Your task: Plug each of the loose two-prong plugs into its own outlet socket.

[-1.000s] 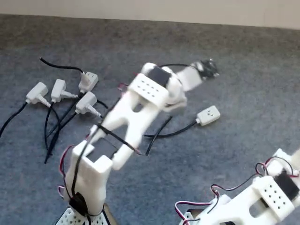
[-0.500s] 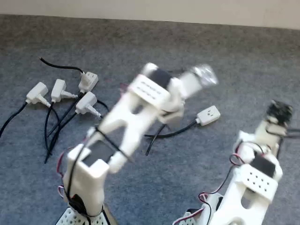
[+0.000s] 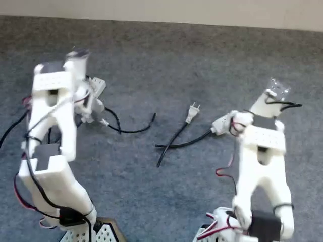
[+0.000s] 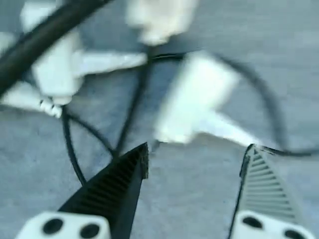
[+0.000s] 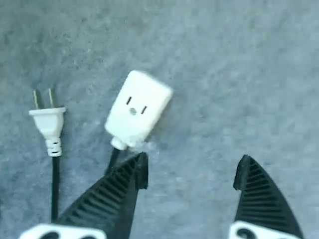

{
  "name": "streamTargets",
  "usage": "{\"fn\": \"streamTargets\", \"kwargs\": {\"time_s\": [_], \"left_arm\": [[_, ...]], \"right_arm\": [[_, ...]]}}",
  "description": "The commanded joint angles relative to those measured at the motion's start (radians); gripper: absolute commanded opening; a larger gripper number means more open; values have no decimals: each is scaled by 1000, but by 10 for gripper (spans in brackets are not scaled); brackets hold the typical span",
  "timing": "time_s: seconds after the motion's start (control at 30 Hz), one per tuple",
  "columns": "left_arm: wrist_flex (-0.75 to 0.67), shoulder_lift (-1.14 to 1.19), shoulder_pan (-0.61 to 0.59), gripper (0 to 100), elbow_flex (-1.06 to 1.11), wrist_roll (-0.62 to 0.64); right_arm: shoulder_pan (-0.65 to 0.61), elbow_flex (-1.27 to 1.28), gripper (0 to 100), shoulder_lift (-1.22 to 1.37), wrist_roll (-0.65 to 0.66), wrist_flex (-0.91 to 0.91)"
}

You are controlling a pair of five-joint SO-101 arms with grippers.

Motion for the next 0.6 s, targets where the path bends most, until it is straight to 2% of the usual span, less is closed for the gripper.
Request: {"fn": "streamTargets", "kwargs": {"time_s": [0.0, 0.13, 0.3, 0.47, 0.57], "left_arm": [[-236, 18, -48, 298, 208, 35], [-413, 18, -47, 298, 328, 84], [-420, 15, -51, 298, 343, 86], [-420, 18, -48, 298, 344, 86], [-420, 21, -47, 298, 344, 86]], "right_arm": [[-130, -110, 275, 127, -121, -25], [-174, -151, 275, 268, -193, -133], [-174, -226, 274, 423, -319, -228], [-160, -314, 269, 547, -322, -228], [-134, -337, 159, 590, -322, -226]]}}
